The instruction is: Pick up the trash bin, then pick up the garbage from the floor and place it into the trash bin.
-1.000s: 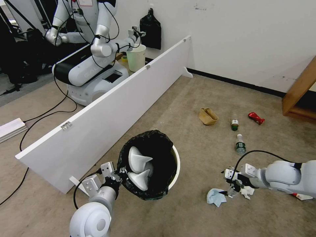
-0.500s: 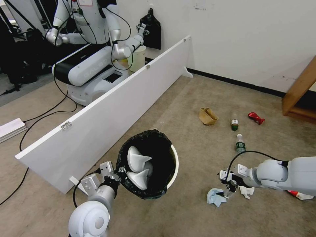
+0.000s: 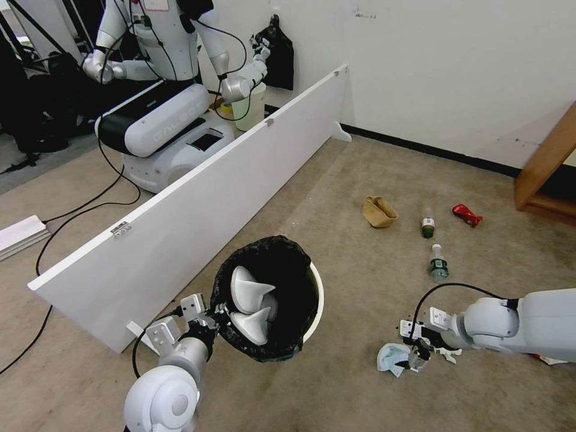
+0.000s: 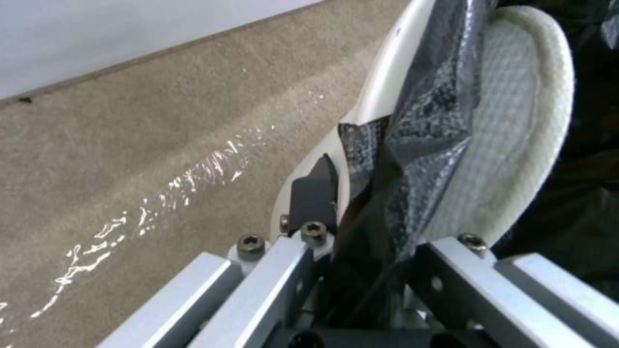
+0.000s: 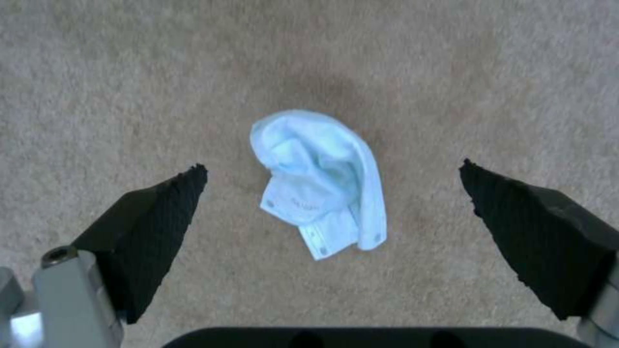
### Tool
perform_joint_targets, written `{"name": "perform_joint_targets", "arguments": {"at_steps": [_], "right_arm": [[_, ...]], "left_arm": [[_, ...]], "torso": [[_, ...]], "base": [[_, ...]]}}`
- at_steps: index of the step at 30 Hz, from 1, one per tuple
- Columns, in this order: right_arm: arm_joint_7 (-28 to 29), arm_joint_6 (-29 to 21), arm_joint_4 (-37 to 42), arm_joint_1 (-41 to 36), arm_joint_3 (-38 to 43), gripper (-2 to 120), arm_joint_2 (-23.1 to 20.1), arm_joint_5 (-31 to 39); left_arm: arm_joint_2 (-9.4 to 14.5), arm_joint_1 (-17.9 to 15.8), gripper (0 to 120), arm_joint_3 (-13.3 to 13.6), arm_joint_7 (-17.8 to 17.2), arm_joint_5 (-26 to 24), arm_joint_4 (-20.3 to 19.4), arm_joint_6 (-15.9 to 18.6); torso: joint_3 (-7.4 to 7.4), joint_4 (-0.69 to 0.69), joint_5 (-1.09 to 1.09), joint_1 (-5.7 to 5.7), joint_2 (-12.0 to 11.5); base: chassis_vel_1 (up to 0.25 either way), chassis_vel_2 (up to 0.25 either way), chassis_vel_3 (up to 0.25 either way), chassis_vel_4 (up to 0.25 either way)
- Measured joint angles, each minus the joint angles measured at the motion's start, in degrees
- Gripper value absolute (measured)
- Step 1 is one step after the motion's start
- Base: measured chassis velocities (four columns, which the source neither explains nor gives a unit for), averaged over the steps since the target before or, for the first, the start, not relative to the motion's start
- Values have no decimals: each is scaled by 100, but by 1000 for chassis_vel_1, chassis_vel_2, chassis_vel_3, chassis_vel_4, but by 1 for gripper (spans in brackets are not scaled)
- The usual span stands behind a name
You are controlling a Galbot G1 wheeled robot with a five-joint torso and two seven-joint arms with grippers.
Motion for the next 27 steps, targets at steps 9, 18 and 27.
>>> {"name": "perform_joint_targets", "arguments": {"at_steps": [9,18,27], "right_arm": [[-48,68,-286,-288,154,100,-142,-8],[-116,137,-655,-763,547,100,-394,-76],[-146,171,-857,-1060,748,100,-589,-86]], "left_arm": [[-33,25,2,-33,0,35,-3,0],[-54,61,2,-83,7,69,-19,-7],[-86,94,2,-94,14,118,-26,-9]], "torso": [[0,0,0,0,0],[0,0,0,0,0],[0,0,0,0,0]], "base": [[0,0,0,0],[0,0,0,0],[0,0,0,0]]}}
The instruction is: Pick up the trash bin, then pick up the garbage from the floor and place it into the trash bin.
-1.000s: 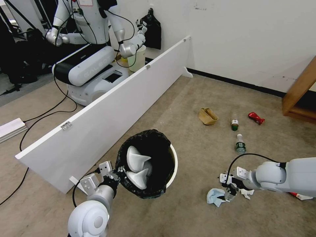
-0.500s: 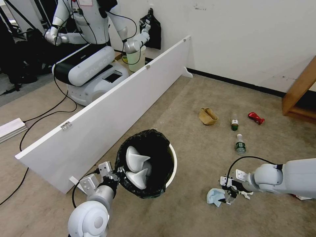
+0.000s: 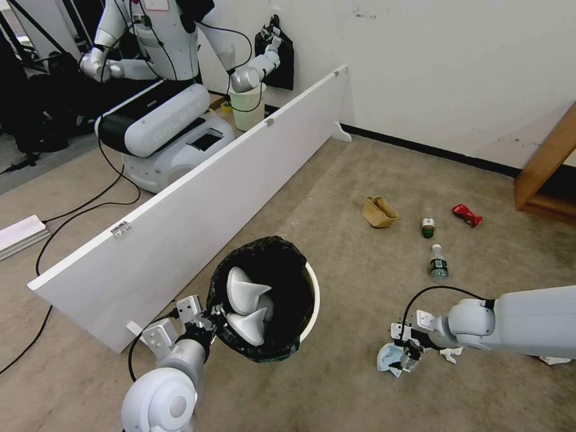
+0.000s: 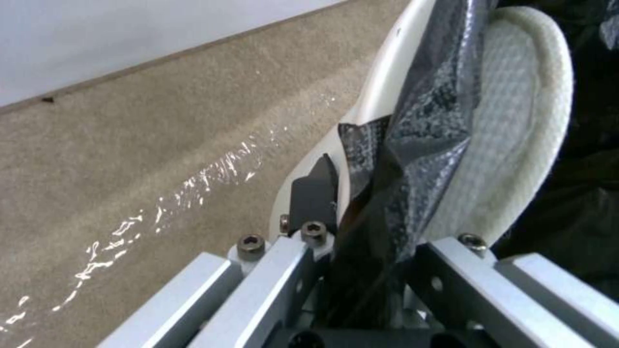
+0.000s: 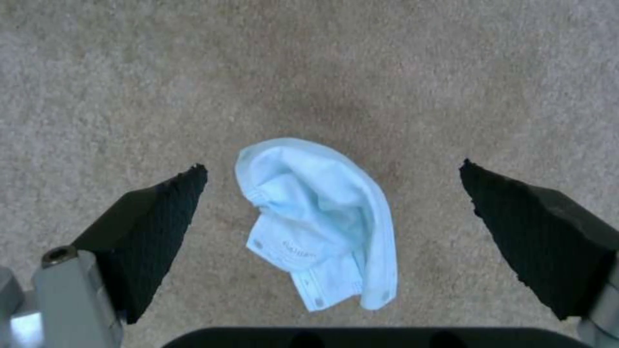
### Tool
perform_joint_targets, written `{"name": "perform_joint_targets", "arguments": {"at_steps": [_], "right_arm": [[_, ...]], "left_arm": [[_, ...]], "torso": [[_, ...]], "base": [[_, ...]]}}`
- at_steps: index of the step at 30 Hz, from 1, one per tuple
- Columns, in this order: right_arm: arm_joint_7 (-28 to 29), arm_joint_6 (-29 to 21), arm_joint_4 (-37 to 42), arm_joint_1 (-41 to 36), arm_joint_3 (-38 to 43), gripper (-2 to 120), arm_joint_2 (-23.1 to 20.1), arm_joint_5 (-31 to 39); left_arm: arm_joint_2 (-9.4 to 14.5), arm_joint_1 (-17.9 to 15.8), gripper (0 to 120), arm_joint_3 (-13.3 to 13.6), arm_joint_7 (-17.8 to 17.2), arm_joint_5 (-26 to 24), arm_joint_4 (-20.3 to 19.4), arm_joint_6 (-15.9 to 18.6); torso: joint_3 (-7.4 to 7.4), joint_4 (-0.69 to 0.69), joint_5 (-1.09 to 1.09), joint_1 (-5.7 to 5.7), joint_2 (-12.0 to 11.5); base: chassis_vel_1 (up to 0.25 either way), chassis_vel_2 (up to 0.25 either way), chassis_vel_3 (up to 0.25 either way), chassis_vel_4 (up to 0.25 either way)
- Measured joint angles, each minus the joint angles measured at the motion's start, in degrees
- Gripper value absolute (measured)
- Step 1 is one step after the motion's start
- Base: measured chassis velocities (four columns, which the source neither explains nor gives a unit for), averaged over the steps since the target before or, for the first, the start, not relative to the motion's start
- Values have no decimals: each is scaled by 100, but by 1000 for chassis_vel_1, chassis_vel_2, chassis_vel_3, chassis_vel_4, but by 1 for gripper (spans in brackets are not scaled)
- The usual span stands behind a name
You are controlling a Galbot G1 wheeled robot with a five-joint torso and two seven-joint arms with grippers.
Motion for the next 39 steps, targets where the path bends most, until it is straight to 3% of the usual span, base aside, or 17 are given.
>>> {"name": "perform_joint_targets", "arguments": {"at_steps": [39], "right_arm": [[14,27,-570,-748,503,100,-101,-121]], "left_arm": [[-38,55,2,-11,12,103,37,-54]], "torso": [[0,-1,0,0,0]], "base": [[0,0,0,0]]}}
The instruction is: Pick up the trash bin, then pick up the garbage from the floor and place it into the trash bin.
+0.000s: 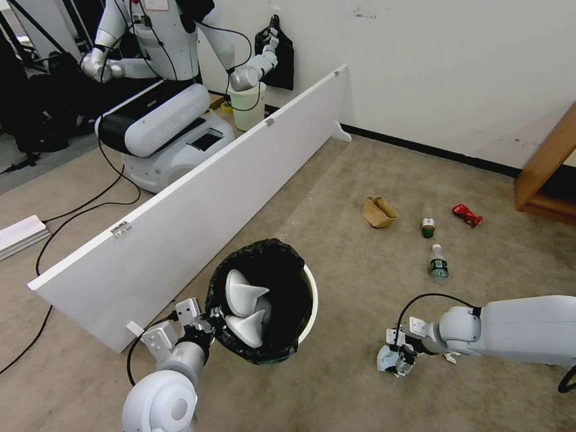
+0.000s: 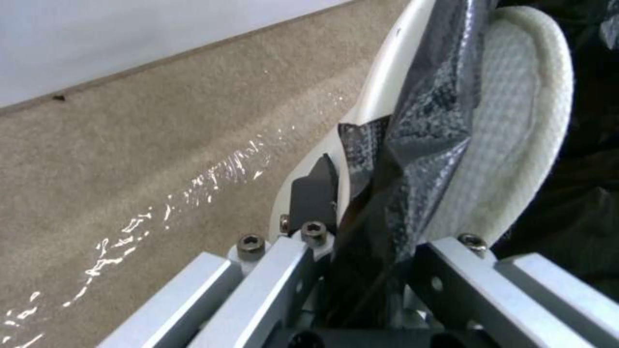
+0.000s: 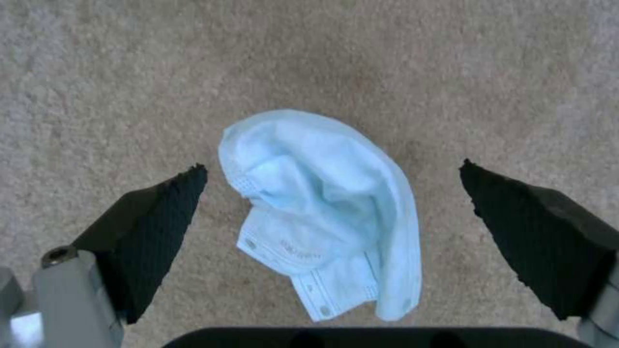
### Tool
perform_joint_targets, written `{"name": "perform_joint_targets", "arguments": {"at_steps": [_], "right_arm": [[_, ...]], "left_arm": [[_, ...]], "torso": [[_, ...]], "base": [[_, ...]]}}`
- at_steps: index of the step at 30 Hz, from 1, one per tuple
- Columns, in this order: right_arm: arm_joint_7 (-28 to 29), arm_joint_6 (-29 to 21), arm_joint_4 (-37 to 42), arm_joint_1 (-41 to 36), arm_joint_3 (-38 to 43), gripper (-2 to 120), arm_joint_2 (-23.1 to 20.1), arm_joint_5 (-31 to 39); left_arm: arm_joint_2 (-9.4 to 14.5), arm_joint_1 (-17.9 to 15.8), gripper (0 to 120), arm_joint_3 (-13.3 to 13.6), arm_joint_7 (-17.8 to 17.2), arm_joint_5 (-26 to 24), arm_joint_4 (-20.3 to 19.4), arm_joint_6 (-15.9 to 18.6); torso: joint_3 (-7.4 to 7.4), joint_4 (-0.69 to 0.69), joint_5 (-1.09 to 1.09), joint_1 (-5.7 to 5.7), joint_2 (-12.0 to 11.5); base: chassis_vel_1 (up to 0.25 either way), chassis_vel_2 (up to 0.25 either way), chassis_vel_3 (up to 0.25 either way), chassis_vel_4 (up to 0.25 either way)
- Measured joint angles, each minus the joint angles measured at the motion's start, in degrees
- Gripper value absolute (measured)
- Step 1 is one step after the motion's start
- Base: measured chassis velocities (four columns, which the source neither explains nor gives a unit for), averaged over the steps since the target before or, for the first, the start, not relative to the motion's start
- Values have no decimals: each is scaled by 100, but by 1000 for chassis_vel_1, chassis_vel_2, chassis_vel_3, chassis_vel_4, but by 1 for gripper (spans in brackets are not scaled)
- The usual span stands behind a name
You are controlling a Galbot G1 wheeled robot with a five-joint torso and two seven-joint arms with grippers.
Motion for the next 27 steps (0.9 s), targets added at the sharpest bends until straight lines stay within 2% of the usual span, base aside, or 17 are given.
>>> {"name": "perform_joint_targets", "arguments": {"at_steps": [14,27], "right_arm": [[1,5,-7,34,109,100,198,-95],[-3,74,-127,-76,242,100,132,-126]], "left_arm": [[-88,43,2,15,38,144,-5,-11],[-150,36,2,21,67,221,31,-23]], "torso": [[0,0,0,0,0],[0,0,0,0,0]], "base": [[0,0,0,0],[0,0,0,0]]}}
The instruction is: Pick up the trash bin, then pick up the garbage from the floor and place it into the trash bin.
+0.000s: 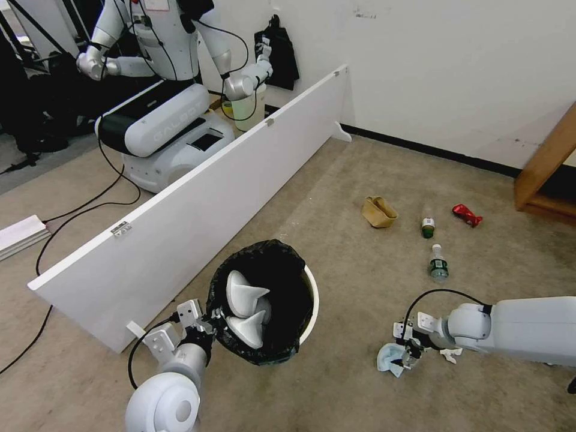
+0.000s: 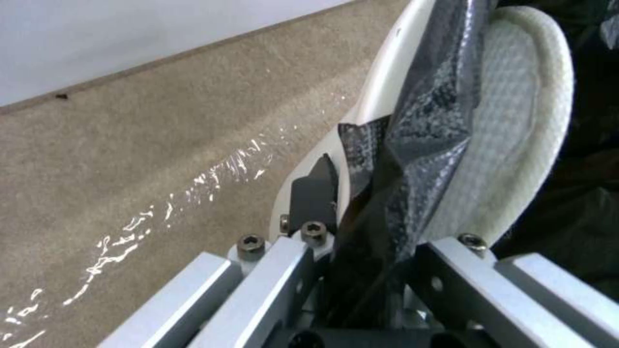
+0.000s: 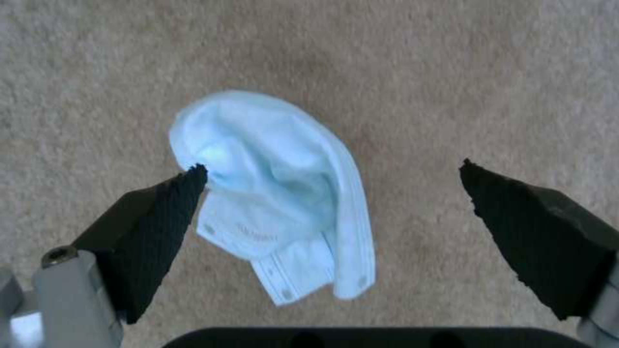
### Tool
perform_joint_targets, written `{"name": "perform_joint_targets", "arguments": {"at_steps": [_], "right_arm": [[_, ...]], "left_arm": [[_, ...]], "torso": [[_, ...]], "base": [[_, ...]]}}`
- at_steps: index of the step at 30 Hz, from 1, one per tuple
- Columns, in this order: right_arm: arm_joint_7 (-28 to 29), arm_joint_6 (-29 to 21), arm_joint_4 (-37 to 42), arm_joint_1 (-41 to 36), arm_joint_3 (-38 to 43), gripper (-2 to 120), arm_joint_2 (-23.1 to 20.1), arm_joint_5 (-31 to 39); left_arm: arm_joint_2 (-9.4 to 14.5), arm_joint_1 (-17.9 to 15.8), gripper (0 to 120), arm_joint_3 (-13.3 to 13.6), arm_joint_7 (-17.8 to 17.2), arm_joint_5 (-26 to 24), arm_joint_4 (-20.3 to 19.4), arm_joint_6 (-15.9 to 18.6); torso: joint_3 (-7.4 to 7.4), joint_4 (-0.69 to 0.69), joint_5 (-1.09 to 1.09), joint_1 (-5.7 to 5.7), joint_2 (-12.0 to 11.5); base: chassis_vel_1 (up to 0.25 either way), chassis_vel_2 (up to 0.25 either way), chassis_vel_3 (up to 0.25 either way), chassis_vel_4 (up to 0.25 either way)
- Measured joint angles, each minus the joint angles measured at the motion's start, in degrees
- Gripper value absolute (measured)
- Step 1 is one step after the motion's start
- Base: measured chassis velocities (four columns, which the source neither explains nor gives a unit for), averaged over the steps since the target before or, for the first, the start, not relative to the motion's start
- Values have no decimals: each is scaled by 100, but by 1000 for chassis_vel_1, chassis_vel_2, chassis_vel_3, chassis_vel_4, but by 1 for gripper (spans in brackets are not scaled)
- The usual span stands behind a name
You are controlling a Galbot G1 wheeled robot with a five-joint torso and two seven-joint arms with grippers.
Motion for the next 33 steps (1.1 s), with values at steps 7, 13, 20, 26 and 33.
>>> {"name": "perform_joint_targets", "arguments": {"at_steps": [7,13,20,26,33], "right_arm": [[7,8,-56,-50,59,100,-181,64],[9,19,-150,-152,100,100,-393,140],[27,14,-113,-217,79,100,-498,201],[88,-3,-11,-247,-11,100,-523,220],[146,-5,55,-251,-152,100,-538,228]], "left_arm": [[-8,-16,2,-5,2,0,28,-5],[-22,-19,2,-4,3,6,55,-21],[6,-22,2,-25,3,-1,56,-42],[9,-25,2,-26,3,-4,56,-44],[13,-21,2,-33,4,-4,56,-47]], "torso": [[0,1,0,0,0],[0,1,-1,0,0],[0,1,0,0,0],[0,1,0,0,0],[0,0,0,0,0]], "base": [[0,0,0,0],[0,0,0,0],[0,0,0,0],[0,0,0,0],[0,0,0,0]]}}
